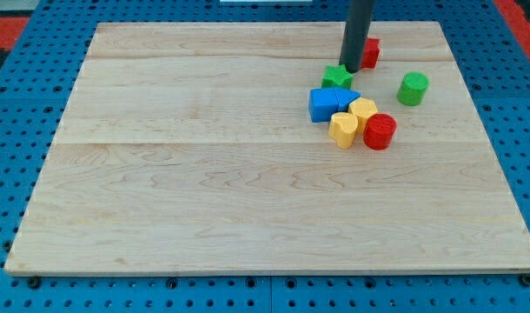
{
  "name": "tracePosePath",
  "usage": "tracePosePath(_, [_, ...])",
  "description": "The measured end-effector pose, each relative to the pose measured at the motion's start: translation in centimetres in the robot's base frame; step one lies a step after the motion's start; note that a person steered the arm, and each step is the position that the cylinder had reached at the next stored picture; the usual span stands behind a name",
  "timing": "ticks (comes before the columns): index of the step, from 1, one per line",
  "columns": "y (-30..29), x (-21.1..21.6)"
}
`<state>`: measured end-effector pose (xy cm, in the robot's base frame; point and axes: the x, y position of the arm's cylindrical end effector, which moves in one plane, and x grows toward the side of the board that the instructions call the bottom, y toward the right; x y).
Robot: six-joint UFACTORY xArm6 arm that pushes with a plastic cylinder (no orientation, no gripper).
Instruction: Move the group of blocks slightly left
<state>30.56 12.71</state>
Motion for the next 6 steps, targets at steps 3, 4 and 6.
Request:
tracePosePath(3, [4.1, -0.4])
tracePosePath(4, [4.8, 5.7])
tracePosePath(6, [-6.2, 3.8])
